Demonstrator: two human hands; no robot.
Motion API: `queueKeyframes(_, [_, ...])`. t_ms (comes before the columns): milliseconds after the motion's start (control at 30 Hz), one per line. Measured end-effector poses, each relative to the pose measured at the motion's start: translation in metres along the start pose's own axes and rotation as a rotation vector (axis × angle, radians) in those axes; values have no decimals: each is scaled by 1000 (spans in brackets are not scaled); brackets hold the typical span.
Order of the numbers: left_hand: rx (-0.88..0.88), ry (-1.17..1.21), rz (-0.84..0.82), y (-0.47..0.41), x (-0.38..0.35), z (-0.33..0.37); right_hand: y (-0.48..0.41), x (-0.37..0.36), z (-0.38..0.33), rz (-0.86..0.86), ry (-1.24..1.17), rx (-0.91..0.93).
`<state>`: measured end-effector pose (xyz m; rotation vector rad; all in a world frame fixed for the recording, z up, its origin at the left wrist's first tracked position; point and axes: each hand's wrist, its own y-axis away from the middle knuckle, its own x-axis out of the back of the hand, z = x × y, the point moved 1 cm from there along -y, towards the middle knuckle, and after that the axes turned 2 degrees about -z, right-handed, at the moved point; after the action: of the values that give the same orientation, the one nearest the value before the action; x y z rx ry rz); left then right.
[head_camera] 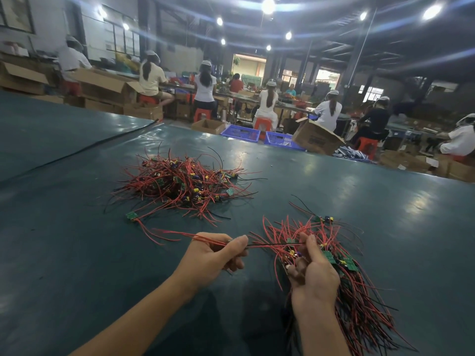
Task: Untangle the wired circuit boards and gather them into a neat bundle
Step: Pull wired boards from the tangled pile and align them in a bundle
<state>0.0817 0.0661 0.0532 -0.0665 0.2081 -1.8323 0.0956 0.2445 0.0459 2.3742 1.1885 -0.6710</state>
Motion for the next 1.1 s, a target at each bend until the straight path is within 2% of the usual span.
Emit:
queueKeyframes(167, [17,39,77,0,1,0,16,-11,13,-72,133,23])
queueKeyframes(300, [4,-10,17,2,-5,-3,40,-25,31,-269,351,9])
queueKeyframes(367, [-15,-59,-23,3,-7,-4,44,-28,36,-286,372,20])
queueKeyframes(500, [16,-21,-37,0,0,-2,24,-16,15,-68,193,-11])
queueKeyframes(567, [29,21,-10,-3,5,-3,13,-6,2,-15,93,16])
queueKeyframes(733, [97,225,116,-5,6,-6,15,-6,2,-56,65,68])
queueKeyframes(833, [122,401,121,-6,9,-6,17,-8,3,-58,68,91])
queueKeyframes(1000, [101,503,128,-7,8,-5,21,-8,0,-111,1,150])
queueKeyframes(1100, [135,550,128,-8,12,-6,22,-8,1,-179,-67,125])
